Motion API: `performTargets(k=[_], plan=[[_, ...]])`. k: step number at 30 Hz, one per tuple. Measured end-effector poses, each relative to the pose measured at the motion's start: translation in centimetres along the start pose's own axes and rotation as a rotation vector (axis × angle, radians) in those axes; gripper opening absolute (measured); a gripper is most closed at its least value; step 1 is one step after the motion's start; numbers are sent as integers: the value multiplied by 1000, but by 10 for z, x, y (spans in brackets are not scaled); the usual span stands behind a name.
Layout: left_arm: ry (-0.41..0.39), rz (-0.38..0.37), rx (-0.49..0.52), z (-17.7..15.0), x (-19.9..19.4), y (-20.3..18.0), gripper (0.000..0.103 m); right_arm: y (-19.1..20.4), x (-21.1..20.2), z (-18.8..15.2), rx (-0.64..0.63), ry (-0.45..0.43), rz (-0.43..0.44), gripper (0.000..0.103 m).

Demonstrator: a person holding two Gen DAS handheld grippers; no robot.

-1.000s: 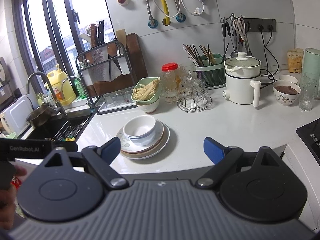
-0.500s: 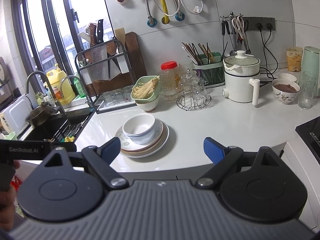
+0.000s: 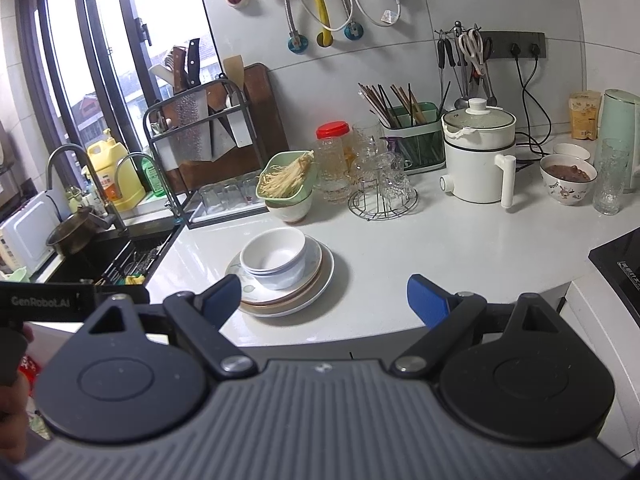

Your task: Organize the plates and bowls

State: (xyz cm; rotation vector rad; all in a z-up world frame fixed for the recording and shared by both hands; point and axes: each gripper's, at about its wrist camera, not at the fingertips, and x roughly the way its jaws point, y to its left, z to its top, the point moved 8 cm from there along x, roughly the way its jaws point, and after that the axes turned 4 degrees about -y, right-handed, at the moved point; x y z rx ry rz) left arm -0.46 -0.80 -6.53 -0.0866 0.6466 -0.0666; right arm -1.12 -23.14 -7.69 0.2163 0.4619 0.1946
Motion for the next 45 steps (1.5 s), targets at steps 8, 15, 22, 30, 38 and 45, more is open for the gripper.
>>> performTargets(k=[8,15,22,30,38,45], plan=[[8,-11,4,3,4,-2,100,-1,2,-1,6,2,-9,91],[9,-2,-3,6,9,2,100,2,6,0,-3,1,-13,91],[15,-3,9,9,13,3,100,2,12,0,10,7,-21,91],[24,-7,12,11,19,4,100,1,17,1,24,9,-34,91],[34,-10,14,13,25,7,100,4,21,2,9,6,-40,91],[32,-14,11,15,32,8,100,3,22,3,12,7,-47,91]])
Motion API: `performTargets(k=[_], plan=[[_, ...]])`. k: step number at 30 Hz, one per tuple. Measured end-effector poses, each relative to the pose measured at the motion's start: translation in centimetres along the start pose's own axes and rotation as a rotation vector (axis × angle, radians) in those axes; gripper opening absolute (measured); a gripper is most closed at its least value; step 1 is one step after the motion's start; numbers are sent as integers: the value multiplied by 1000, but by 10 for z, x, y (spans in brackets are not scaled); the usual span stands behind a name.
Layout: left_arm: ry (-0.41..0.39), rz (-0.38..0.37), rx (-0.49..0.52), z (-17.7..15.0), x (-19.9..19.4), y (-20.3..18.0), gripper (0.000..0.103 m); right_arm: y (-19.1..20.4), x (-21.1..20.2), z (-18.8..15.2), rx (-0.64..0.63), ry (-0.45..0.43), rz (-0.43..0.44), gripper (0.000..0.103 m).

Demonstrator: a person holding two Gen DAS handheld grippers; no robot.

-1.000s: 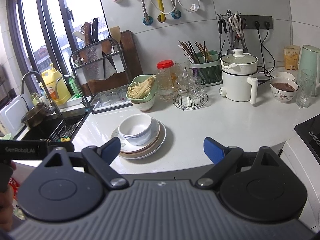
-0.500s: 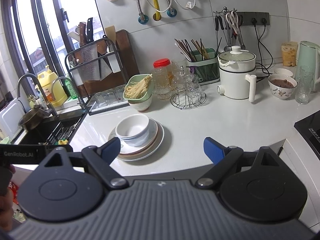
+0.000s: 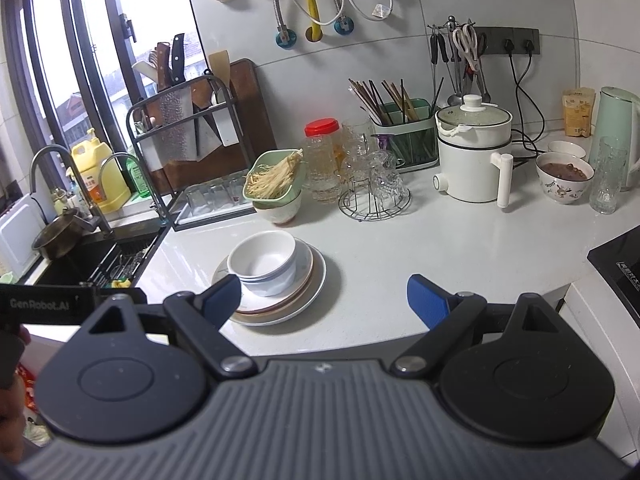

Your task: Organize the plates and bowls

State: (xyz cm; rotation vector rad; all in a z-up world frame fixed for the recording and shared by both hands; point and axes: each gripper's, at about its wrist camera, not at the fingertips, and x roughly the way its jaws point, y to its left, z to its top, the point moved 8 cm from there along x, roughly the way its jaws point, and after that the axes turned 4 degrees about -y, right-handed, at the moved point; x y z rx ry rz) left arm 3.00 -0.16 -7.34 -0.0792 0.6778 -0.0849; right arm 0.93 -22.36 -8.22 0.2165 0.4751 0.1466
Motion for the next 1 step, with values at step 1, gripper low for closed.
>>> performTargets(k=[1], plan=[[0,-1,0,1,1,0,100,0,1,0,1,0,-1,91]])
